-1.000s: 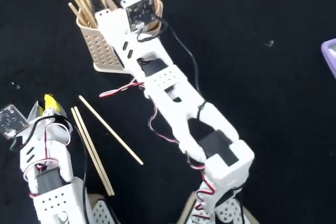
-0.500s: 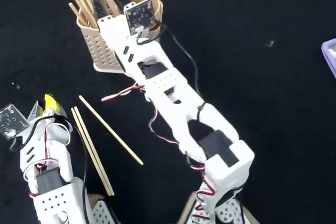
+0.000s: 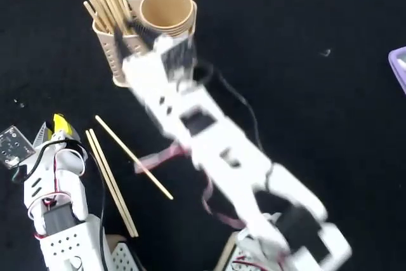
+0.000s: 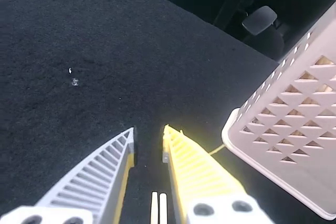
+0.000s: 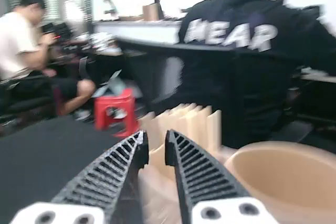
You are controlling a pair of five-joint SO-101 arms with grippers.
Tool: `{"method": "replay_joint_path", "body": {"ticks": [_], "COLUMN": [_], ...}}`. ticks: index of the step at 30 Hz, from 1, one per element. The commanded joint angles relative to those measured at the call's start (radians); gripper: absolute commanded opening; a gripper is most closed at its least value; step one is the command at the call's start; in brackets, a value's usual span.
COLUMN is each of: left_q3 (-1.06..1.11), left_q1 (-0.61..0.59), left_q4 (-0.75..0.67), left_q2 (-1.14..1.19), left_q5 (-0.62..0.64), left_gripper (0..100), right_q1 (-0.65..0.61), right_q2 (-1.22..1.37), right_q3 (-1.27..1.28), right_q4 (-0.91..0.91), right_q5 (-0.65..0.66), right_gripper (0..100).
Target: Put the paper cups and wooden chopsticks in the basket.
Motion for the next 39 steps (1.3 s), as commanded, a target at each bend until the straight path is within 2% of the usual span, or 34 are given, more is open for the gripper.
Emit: {"method": "replay_joint_path", "body": {"ticks": [1,3,6,10,14,18,23,29,33,39], "left_q3": [0.024,0.024,0.024,0.024,0.024,0.024,0.024,0.024,0.024,0.024], "left_q1": [0.002,0.002,0.004,0.004,0.004,0.004,0.004,0.004,0.004,0.004], "left_q4": [-0.017,-0.017,-0.017,-0.015,-0.015,-0.015,-0.015,-0.015,-0.015,-0.015], "left_q2": [-0.009,-0.009,-0.008,-0.006,-0.006,-0.006,-0.006,-0.006,-0.008,-0.006], "left_q5": [-0.008,-0.008,-0.008,-0.008,-0.008,-0.008,-0.008,-0.008,-0.008,-0.008], "left_gripper": [11,11,11,11,11,11,11,11,11,11], "right_q1": [-0.110,-0.137,-0.170,-0.193,-0.193,-0.199,-0.201,-0.255,-0.304,-0.307], "right_q2": [-0.340,-0.395,-0.386,-0.295,-0.120,0.108,0.302,0.317,0.323,0.378], "right_q3": [0.463,0.558,0.547,0.364,0.131,-0.005,-0.143,-0.209,-0.211,-0.200], "right_q4": [0.006,0.098,0.358,0.736,0.994,1.013,1.023,1.100,1.097,1.025], "right_q5": [0.005,-0.003,-0.043,-0.149,-0.158,-0.158,-0.158,-0.158,-0.158,-0.158], "right_gripper": [6.1,6.4,12.8,24.2,21.4,16.5,17.0,17.0,17.0,16.6]}}
